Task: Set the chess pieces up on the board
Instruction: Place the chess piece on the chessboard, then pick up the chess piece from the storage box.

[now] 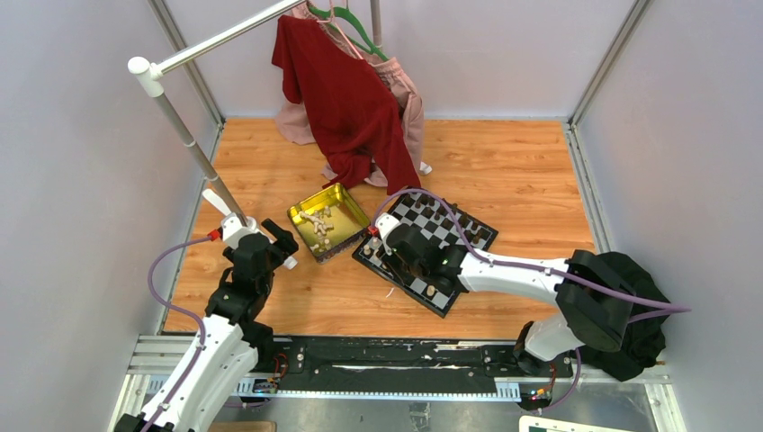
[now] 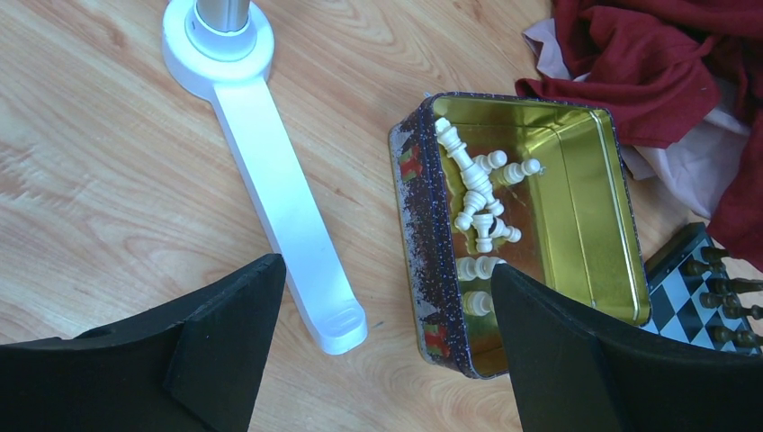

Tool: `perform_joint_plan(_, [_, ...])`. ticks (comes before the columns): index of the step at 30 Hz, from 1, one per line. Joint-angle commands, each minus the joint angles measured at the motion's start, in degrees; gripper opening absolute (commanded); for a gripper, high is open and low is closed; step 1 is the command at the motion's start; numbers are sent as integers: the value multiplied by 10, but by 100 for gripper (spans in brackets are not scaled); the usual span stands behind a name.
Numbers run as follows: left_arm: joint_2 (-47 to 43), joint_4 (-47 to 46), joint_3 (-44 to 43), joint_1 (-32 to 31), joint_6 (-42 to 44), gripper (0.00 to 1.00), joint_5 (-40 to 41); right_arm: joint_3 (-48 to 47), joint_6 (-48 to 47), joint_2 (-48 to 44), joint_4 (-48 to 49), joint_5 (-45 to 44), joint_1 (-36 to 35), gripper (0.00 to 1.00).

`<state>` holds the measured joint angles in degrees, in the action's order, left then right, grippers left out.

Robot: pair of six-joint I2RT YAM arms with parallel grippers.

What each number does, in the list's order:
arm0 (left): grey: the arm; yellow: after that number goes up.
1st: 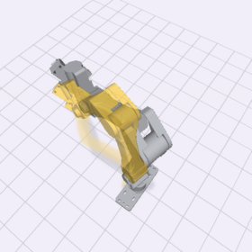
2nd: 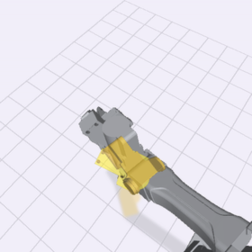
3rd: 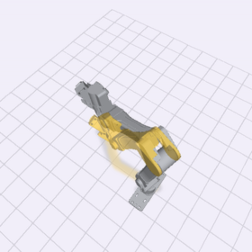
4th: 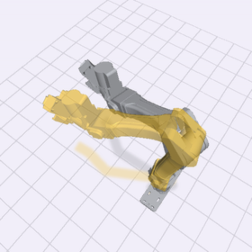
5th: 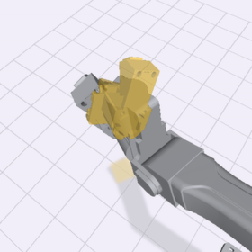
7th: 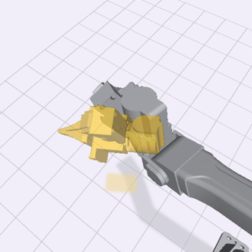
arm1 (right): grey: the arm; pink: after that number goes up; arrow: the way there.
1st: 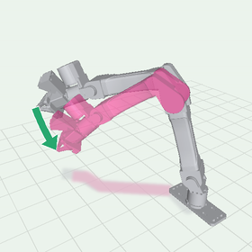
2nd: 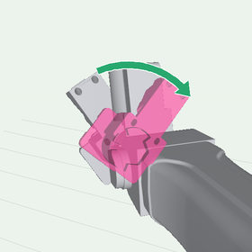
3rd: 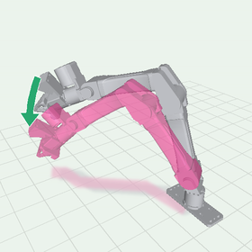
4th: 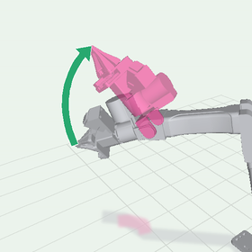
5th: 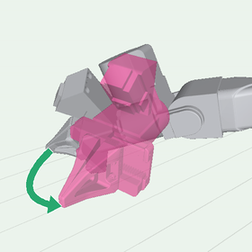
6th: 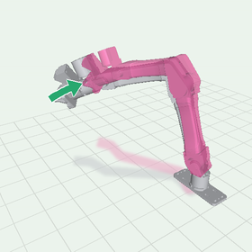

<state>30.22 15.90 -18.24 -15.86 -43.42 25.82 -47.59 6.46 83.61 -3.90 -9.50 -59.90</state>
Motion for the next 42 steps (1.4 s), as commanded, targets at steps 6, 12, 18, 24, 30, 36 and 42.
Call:
perform_joint_plan(6, [3,-18,-7,-1,4,90,1,-42,-23,-43,-34,-20,-7,41])
perform_joint_plan(12, [0,-10,-14,-1,0,90,7,-138,-62,-7,-51,-16,-7,44])
perform_joint_plan(18, [-30,12,-20,-1,2,90,12,-283,-132,123,-66,24,-6,44])
perform_joint_plan(24, [-45,20,-10,-1,-7,90,4,-416,-162,257,-78,84,7,44])
perform_joint_plan(30, [-52,22,-9,-1,-4,90,10,-494,-172,352,-79,157,15,44])
perform_joint_plan(36, [-59,26,-8,-1,-7,90,8,-518,-175,393,-70,182,15,44])
perform_joint_plan(42, [-68,30,-7,-1,-7,90,9,-531,-176,415,-60,194,21,44])
